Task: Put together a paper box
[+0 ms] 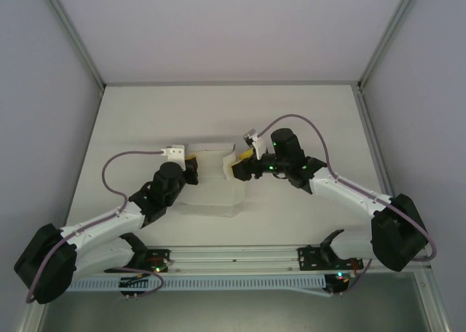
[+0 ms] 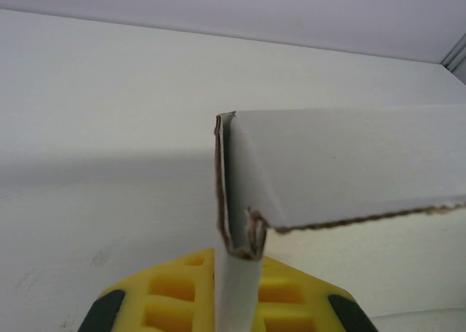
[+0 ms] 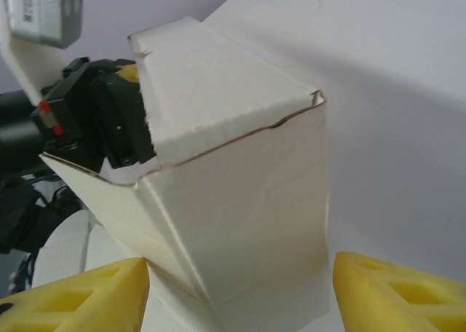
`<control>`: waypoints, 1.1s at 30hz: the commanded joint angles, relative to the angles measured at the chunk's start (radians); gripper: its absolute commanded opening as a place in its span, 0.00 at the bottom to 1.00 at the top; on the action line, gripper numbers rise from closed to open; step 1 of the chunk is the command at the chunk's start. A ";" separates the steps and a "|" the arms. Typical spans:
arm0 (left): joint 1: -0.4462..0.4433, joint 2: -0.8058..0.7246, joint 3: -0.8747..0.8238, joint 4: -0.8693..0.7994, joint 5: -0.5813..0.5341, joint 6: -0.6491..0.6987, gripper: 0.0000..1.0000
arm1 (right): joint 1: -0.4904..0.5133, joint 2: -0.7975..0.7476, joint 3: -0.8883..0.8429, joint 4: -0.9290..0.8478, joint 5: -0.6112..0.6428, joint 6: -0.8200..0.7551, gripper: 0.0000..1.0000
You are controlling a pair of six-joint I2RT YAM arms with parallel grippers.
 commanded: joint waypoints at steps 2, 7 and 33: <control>0.005 0.010 0.034 0.014 -0.003 0.006 0.00 | 0.020 0.017 0.046 -0.004 0.167 0.028 0.66; 0.005 0.033 0.055 0.012 0.002 -0.026 0.00 | 0.085 0.079 0.075 -0.001 0.400 0.055 0.52; 0.175 0.145 0.173 -0.572 -0.373 -0.250 0.00 | 0.097 0.319 0.275 -0.600 1.775 0.230 0.00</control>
